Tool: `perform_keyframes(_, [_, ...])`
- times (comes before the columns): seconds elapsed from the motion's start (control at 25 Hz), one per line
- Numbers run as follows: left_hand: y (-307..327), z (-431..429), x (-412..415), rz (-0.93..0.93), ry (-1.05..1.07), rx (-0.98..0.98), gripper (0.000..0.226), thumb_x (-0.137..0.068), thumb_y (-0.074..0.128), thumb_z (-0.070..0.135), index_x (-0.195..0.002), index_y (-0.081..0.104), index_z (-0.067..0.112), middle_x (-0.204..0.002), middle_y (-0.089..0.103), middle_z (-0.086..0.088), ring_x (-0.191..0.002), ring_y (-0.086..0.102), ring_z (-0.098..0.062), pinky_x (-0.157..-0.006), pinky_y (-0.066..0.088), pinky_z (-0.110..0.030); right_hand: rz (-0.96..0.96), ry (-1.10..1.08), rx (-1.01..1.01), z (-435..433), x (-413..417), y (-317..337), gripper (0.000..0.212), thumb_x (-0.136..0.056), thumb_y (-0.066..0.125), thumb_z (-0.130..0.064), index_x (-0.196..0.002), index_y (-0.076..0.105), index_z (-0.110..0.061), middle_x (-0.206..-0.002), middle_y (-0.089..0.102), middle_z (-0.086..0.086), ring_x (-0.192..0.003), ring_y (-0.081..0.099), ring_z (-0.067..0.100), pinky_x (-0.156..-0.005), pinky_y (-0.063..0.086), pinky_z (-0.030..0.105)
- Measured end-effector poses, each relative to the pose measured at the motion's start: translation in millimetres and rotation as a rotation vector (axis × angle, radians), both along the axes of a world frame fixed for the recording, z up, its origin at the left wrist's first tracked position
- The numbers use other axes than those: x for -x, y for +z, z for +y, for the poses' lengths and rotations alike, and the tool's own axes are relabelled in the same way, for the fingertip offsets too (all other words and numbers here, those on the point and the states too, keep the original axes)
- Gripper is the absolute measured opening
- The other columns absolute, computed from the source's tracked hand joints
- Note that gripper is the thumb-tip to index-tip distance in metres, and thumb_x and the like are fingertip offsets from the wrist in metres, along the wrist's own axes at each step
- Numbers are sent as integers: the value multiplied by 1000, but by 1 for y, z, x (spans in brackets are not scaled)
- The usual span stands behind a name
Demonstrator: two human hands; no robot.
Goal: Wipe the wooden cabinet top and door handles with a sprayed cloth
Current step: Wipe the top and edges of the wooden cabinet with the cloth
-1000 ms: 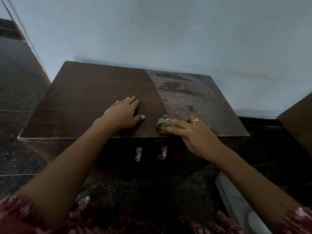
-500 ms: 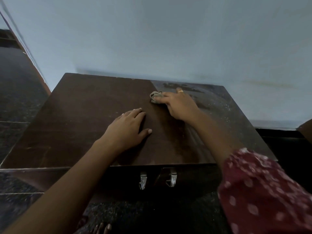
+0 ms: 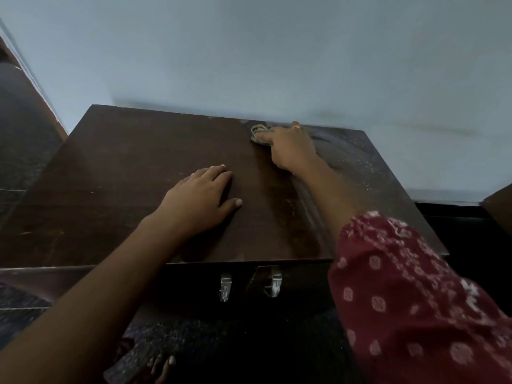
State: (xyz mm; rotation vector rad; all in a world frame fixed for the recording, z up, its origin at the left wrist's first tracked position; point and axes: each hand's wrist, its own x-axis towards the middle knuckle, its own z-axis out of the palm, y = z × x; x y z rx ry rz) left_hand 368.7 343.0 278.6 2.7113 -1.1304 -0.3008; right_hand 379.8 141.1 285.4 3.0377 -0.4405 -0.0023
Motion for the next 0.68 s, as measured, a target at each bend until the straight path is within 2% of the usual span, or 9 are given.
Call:
perform_keyframes(0.16, [-1,-2,4,-2,1,-9,65,-94,37,47,-149,18,17,-160,13,-1,-147,12,-19,-119,17,-38,0,23,-26,14,60,1,50,-98,34,-10,-137,38,-41,-149,40,2,-135,28,42,-108,32,54])
perform_keyframes(0.32, [0,-11,11,56,-33,15,71,-92,41,48,-149,13,17,-161,9,0,-148,7,-17,-120,13,-38,17,69,-70,34,118,3,52,-98,32,-12,-137,35,-45,-153,32,-4,-133,29,39,-107,32,48])
perform_keyframes(0.48, [1,-22,18,61,-69,19,66,-94,40,45,-149,17,16,-160,11,0,-148,9,-18,-120,13,-39,58,140,-46,45,167,5,54,-97,32,-10,-141,31,-42,-155,27,-7,-132,29,39,-107,31,45])
perform_keyframes(0.56, [0,-25,18,63,-71,3,65,-94,40,44,-149,18,16,-160,10,0,-148,9,-18,-120,11,-40,45,232,-18,40,193,4,56,-92,33,-9,-139,37,-39,-152,35,-5,-124,39,43,-99,40,45])
perform_keyframes(0.68, [-2,-27,17,65,-70,-9,65,-94,40,44,-149,18,17,-160,9,0,-148,8,-18,-120,9,-41,-13,315,83,19,221,-2,56,-81,29,-18,-128,49,-38,-134,59,-3,-93,62,39,-71,54,42])
